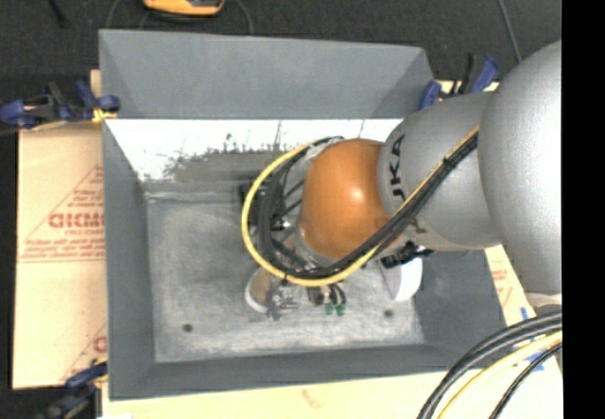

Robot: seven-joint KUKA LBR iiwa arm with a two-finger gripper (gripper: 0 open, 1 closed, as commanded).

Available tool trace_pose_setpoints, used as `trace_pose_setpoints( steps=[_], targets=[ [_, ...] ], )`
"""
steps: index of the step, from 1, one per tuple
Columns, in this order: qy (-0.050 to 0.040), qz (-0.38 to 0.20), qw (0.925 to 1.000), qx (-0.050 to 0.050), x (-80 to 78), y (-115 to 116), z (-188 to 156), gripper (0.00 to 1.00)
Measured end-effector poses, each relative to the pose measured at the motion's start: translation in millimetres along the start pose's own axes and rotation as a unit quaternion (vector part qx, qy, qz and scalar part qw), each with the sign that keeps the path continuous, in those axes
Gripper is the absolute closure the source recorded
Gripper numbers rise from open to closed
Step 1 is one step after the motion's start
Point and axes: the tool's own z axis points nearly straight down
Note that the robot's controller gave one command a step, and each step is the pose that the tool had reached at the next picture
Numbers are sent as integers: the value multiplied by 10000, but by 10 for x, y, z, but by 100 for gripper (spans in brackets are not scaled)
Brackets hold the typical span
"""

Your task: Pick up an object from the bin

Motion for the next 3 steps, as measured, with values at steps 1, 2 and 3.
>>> trace_pose_setpoints(
  steps=[1,2,3],
  targets=[
    [-1,4,10000,-2,-1,1,-1,100],
    [37,21,10000,3,29,3,-496,100],
    [1,115,9999,-1,-3,-65,1,0]
  ],
)
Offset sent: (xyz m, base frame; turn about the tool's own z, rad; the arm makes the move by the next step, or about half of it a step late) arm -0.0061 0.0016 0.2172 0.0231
